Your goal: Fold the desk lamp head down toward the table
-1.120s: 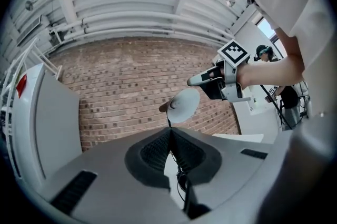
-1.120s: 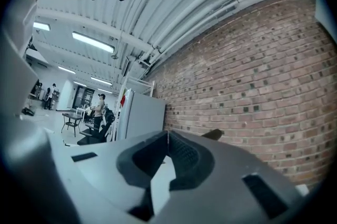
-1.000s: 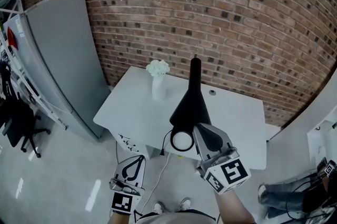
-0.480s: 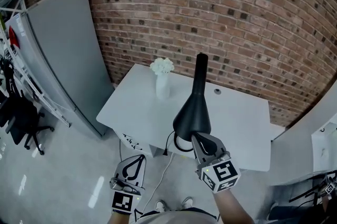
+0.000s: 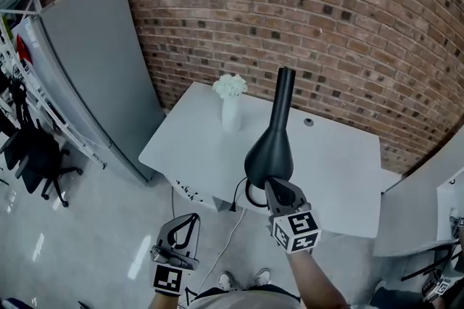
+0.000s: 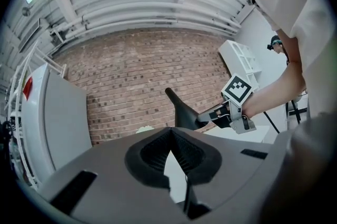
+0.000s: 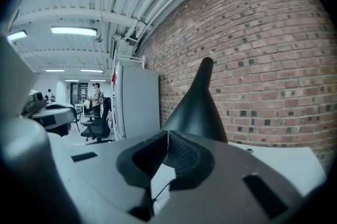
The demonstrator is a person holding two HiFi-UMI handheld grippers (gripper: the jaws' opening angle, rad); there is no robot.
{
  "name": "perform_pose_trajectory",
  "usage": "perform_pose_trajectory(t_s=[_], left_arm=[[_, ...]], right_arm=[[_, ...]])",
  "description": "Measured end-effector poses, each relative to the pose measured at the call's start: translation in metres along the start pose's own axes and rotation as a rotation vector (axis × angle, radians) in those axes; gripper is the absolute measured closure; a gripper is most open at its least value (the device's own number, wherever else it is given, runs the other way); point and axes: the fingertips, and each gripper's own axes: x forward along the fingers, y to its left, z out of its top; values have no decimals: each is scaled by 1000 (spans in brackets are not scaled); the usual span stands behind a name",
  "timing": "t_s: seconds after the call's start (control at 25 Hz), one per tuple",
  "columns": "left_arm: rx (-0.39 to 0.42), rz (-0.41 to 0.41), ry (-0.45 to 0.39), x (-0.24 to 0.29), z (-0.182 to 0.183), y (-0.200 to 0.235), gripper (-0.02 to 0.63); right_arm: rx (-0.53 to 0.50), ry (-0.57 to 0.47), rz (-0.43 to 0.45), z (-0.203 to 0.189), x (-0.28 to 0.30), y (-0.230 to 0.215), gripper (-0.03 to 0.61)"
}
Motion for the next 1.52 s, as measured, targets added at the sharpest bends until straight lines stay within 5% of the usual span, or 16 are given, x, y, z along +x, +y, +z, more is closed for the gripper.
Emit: perform_pose_trajectory(t_s=[0.16,0.32,0.48,0.68,0.84,1.08,1.24,1.52], left_arm=[[-62,36,14,0,-1,-1,606],[38,12,23,1,3,-5,606],[-13,43,18,1,4,-6,606],[96,24,21,1,11,-9,606],[-34,83,14,-2,10,-8,606],[20,55,21,1,9,-16,606],[-88,57,-5,6,9,-24,606],[-118,21,-20,12,11,-37,606]], right_arm=[[9,1,2,-4,7,-6,560],[2,-2,12,-4,11,-8,560],[2,1,17,-7,16,-12,560],[7,4,25,-10,22,-16,561],[-2,0,36,-7,24,-16,560],[-11,-32,61,2,11,-7,560],[0,-108,91,15,-19,12,560],[14,-229,86,54,-82,23,561]])
